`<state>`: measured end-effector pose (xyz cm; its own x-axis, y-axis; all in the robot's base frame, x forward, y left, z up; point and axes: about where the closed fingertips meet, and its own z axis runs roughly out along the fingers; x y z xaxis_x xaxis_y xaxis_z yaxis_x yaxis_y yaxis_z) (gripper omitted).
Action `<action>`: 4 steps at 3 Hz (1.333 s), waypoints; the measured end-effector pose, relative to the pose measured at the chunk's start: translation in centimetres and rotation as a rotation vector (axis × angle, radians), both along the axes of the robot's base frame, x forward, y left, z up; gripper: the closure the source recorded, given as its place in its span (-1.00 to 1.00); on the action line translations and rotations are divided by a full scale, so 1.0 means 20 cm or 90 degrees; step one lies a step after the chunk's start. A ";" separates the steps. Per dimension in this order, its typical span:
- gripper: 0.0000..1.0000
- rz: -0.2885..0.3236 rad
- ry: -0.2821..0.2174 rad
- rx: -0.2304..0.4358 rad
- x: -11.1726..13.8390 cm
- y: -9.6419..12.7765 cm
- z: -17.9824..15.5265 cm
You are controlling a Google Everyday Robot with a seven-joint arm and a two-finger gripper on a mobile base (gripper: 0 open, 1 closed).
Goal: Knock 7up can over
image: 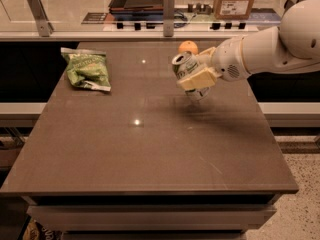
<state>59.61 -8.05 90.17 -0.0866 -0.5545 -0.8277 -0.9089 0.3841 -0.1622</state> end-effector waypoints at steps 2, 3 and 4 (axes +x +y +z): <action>1.00 -0.029 0.017 -0.150 -0.08 -0.04 -0.03; 1.00 -0.020 0.024 -0.206 -0.05 -0.02 -0.07; 1.00 -0.008 0.035 -0.248 -0.01 0.01 -0.12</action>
Offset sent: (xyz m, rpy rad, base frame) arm -0.0173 -0.0136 -0.0132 -0.4000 0.0398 -0.0599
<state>59.34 -7.93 87.71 -0.1337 -0.8244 -0.5499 -0.9159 0.3148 -0.2491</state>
